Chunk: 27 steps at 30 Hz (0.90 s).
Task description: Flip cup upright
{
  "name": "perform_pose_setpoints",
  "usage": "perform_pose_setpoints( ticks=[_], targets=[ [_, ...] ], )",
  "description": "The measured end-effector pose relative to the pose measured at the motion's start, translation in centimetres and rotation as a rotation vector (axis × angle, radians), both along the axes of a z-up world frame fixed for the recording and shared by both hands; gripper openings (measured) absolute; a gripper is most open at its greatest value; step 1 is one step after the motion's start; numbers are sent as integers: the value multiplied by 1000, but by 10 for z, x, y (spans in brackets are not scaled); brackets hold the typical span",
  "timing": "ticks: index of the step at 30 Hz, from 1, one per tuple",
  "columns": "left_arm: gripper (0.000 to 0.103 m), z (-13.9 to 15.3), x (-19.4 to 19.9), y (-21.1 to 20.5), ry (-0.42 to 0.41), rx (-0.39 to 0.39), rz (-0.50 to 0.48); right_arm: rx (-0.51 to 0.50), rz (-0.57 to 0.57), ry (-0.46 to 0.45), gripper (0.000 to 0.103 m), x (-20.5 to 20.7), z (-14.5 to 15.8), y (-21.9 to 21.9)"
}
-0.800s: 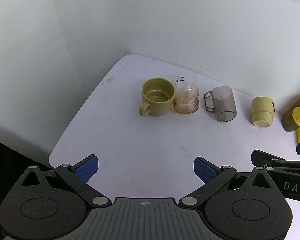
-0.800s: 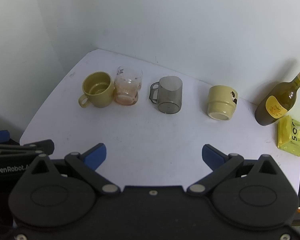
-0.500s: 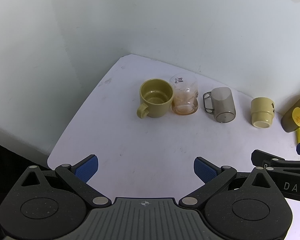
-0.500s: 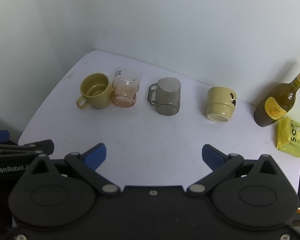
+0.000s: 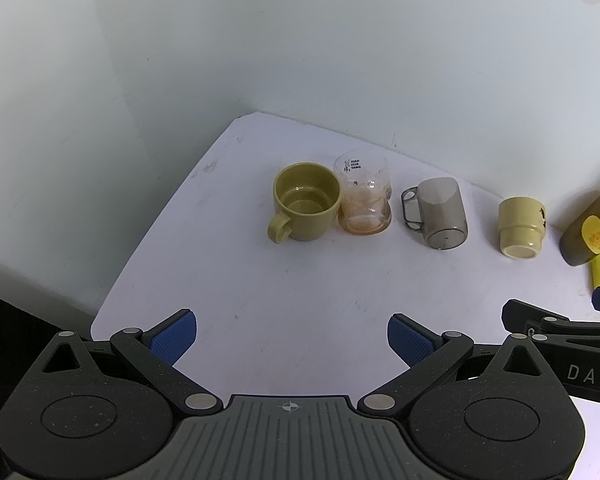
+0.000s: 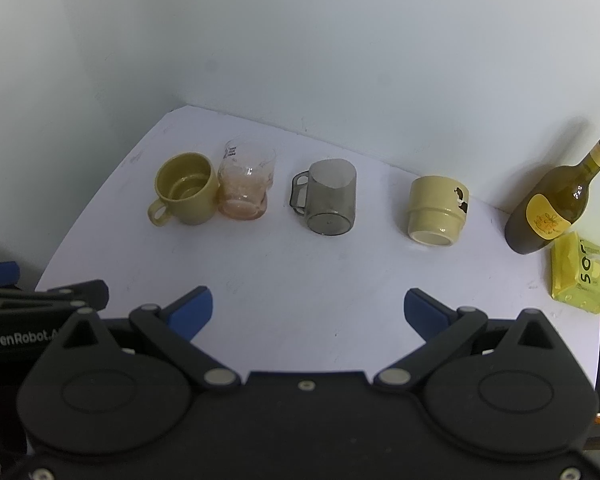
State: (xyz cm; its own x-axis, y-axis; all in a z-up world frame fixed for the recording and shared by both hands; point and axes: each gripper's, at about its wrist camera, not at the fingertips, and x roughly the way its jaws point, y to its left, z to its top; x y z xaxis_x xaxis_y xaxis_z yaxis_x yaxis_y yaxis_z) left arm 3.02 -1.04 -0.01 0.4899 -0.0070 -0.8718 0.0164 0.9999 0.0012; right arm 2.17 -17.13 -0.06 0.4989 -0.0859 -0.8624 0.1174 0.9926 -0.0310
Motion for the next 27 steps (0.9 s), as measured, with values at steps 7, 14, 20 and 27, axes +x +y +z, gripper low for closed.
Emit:
perform_pose_setpoints(
  ticks=[7,14,20,27],
  targets=[
    [103,1,-1,1,-3,1,-1,5,0,0,103,4,2,-1],
    [103,2,5,1,-3,1,-2,4,-1,-2,103,5,2,2],
    [103,2,3,3,-2,-3,-7,5,-4,2,103,9,3,2],
    [103,2,-3,3,-6,-4,-10,9,-7,1,103,0,1,0]
  ],
)
